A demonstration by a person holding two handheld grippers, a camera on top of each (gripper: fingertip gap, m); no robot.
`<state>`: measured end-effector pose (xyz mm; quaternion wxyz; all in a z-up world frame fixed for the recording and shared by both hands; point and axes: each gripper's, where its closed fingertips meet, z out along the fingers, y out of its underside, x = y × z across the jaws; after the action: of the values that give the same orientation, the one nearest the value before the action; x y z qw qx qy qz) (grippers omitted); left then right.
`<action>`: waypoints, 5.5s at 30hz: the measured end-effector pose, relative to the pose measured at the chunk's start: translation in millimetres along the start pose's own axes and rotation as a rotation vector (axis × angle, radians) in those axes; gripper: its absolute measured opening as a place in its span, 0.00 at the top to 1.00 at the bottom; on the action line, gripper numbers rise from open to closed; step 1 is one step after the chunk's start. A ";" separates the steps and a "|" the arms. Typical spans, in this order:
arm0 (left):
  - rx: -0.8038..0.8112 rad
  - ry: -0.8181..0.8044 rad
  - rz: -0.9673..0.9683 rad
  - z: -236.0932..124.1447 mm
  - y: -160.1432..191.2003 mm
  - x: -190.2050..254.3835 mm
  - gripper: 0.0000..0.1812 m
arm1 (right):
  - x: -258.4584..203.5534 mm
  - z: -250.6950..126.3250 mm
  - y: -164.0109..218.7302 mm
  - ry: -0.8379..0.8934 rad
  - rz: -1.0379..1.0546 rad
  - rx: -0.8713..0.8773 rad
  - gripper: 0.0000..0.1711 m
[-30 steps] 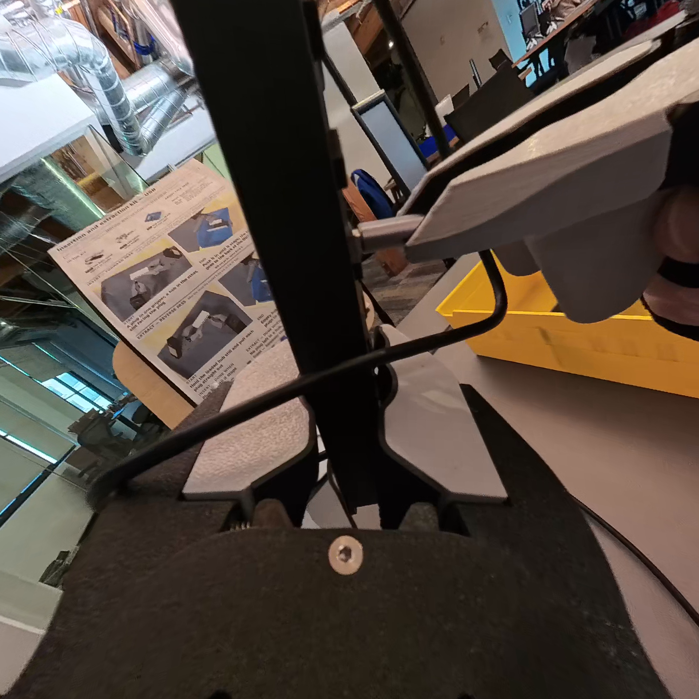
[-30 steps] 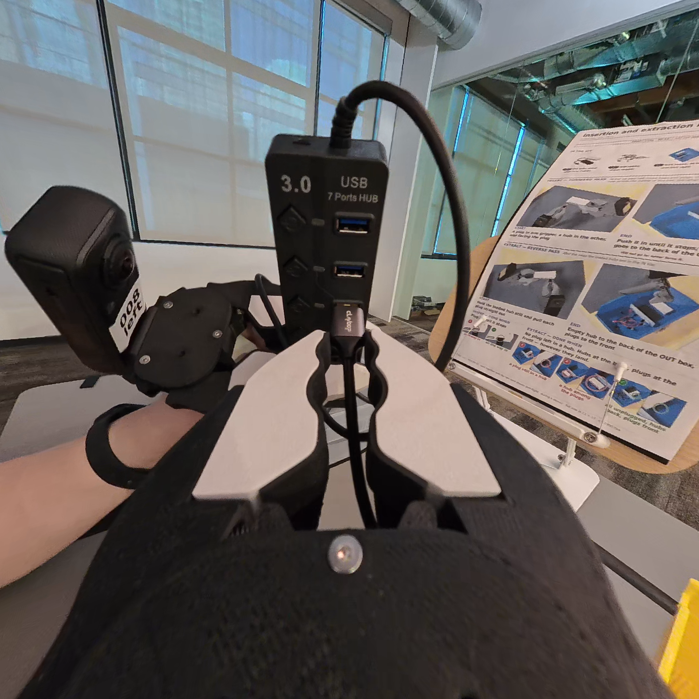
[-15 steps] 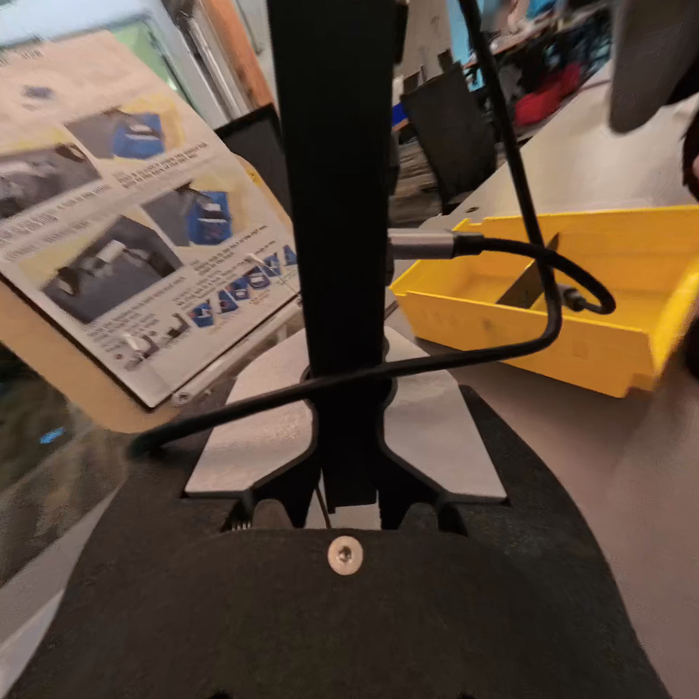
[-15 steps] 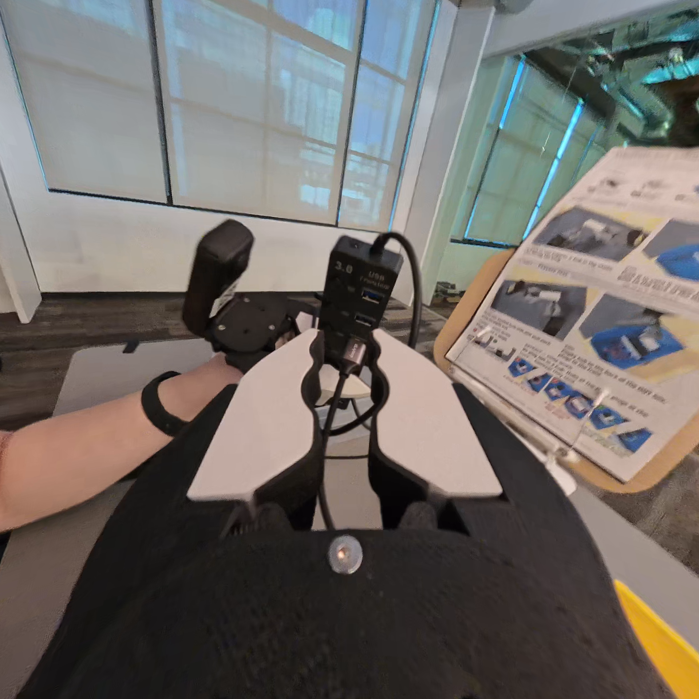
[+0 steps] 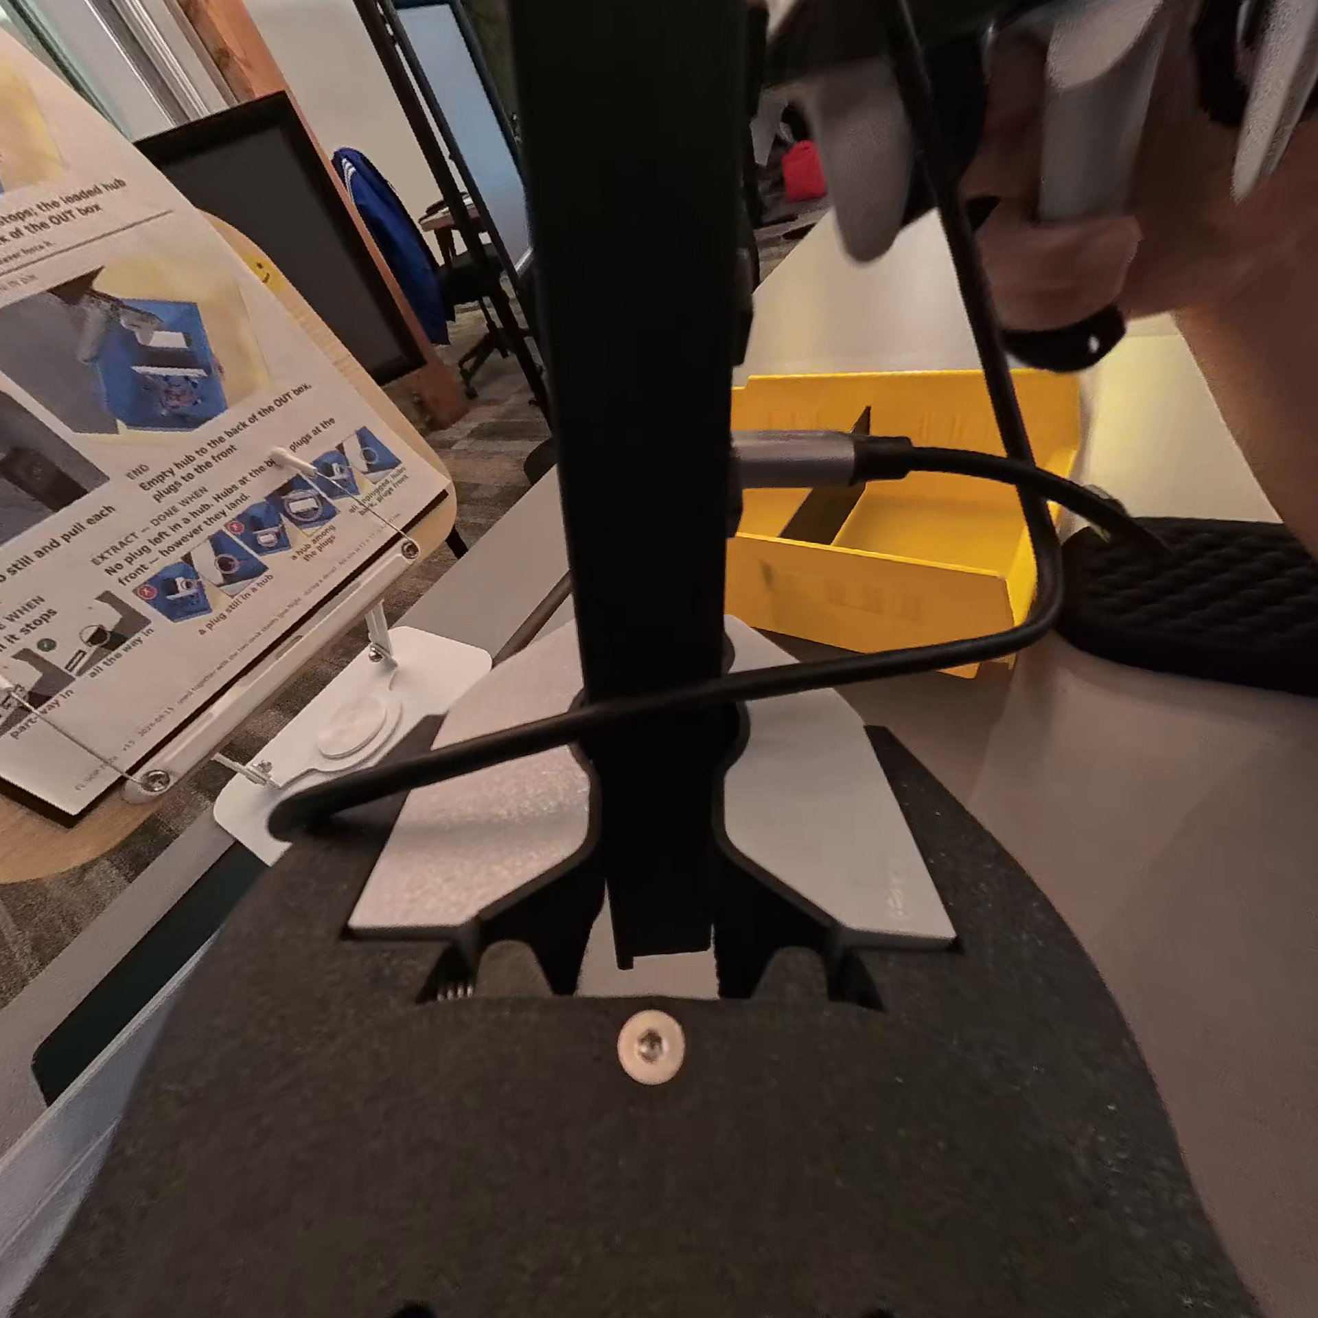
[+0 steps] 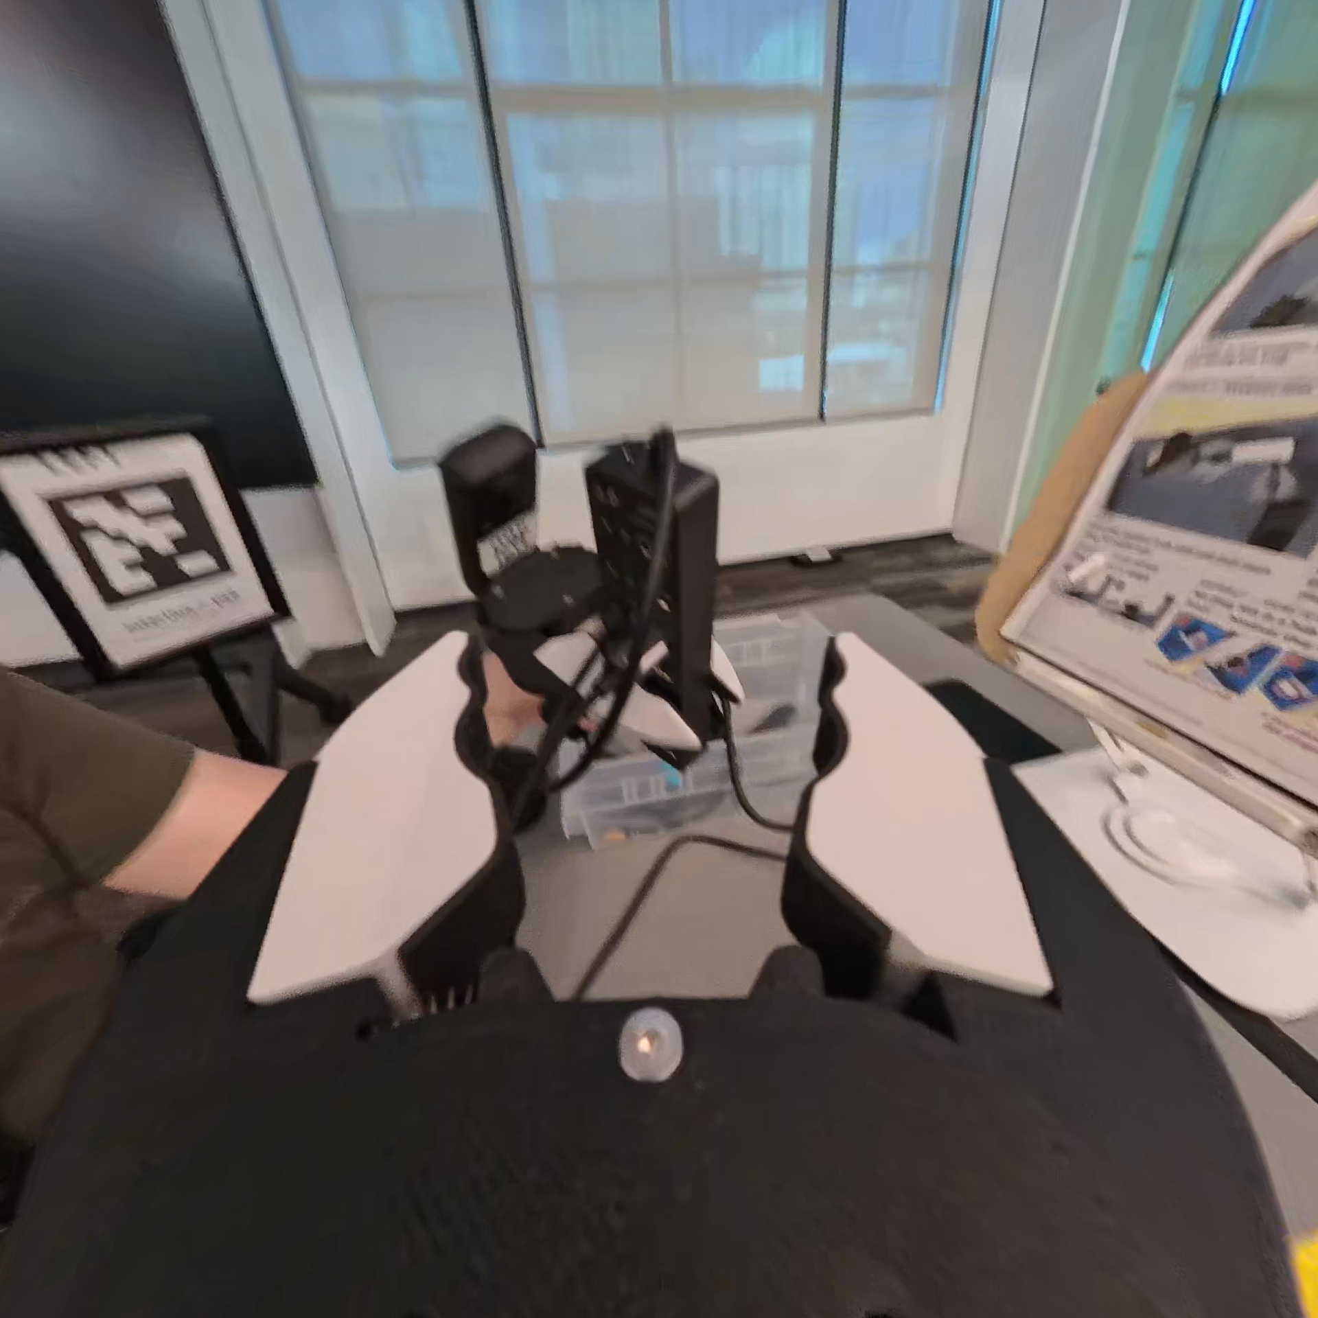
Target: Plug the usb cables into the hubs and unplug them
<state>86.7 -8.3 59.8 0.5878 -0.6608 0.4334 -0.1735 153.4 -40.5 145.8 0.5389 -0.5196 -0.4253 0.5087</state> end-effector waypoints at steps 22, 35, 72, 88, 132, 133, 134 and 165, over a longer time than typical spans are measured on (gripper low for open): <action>0.071 0.503 -0.236 -8.0 -18.1 66.2 0.85 | -28.2 47.5 53.6 -0.287 0.014 -0.011 0.63; 0.091 0.607 -0.241 -33.1 -29.6 75.7 0.85 | -6.3 24.5 90.2 -0.263 -0.052 -0.244 0.59; 0.349 0.596 -0.126 -157.0 -48.3 39.2 0.86 | -57.8 71.8 317.1 -0.398 -0.101 -1.047 0.94; 0.365 0.646 -0.108 -144.1 -66.8 59.8 0.85 | 51.0 -35.3 31.6 0.015 0.125 -0.212 0.97; -0.311 -0.289 0.147 211.0 -51.9 -41.7 0.85 | 137.0 -213.2 67.6 0.538 -0.037 -0.482 0.79; -0.335 -0.302 0.202 217.0 -50.3 -41.3 0.85 | 142.1 -216.9 70.0 0.548 -0.022 -0.472 0.79; -0.373 -0.331 0.259 221.4 -47.7 -42.6 0.85 | 146.7 -221.0 71.7 0.558 0.000 -0.455 0.79; -0.615 -0.109 0.718 262.6 -2.4 12.2 0.85 | 183.0 -190.4 82.3 0.628 -0.793 -0.573 0.82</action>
<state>288.5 146.6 -6.7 0.4093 -0.6207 0.6343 0.2119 354.7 111.7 32.5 0.6264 -0.5717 -0.5279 -0.0456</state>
